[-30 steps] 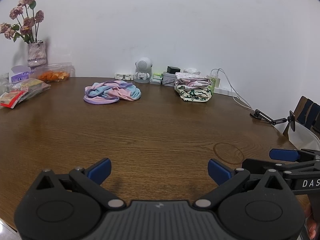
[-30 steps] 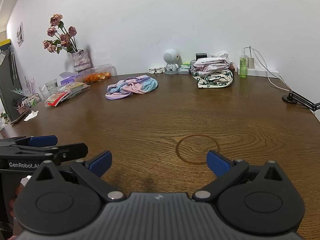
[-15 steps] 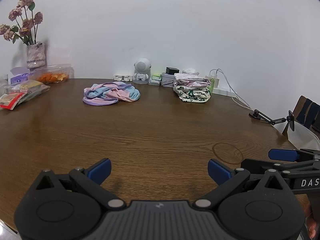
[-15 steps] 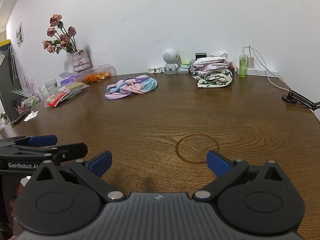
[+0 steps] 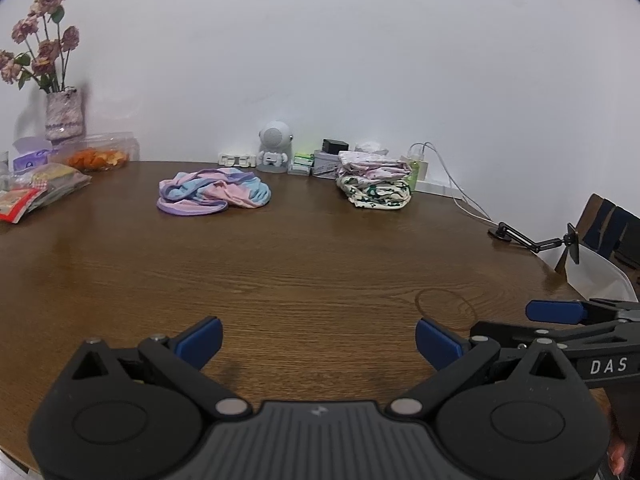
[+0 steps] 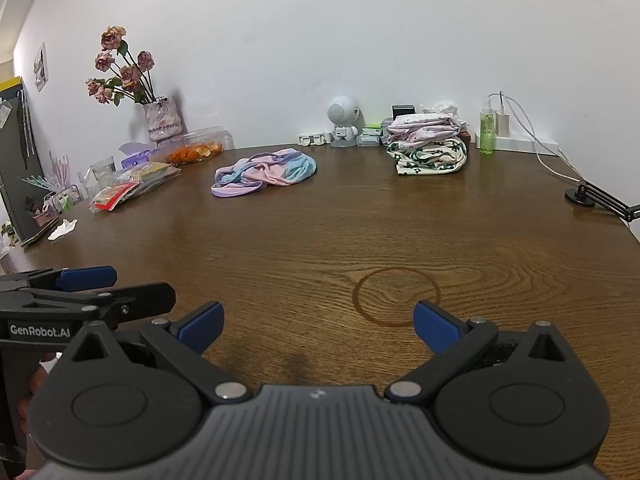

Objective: Fold clothes

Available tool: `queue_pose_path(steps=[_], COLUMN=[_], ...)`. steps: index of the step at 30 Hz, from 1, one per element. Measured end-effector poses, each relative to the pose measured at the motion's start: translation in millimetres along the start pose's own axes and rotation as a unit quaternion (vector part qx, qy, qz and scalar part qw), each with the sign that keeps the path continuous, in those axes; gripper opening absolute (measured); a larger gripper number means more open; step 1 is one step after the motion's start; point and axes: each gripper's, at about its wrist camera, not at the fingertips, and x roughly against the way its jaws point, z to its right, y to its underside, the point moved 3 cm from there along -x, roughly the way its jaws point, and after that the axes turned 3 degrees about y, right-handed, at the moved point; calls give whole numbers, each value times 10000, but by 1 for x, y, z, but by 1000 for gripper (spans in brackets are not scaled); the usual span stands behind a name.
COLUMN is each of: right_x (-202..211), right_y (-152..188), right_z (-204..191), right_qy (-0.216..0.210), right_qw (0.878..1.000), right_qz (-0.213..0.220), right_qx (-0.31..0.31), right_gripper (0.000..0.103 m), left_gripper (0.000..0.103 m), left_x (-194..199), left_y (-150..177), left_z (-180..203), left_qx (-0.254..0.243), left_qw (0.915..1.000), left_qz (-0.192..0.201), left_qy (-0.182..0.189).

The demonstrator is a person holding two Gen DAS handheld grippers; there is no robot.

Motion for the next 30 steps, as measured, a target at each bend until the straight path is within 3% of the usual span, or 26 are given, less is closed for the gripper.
queue_pose_path(steps=[30], right_x=[2], right_y=[0], right_z=[1], right_qy=[133], right_qw=[9998], right_qz=[138], right_qx=[-37], right_gripper=[103], left_gripper=[103], left_x=[-3], left_y=[1], left_z=[-4], left_qx=[115], left_qw=[9999], left_qz=[26], left_qy=[-56])
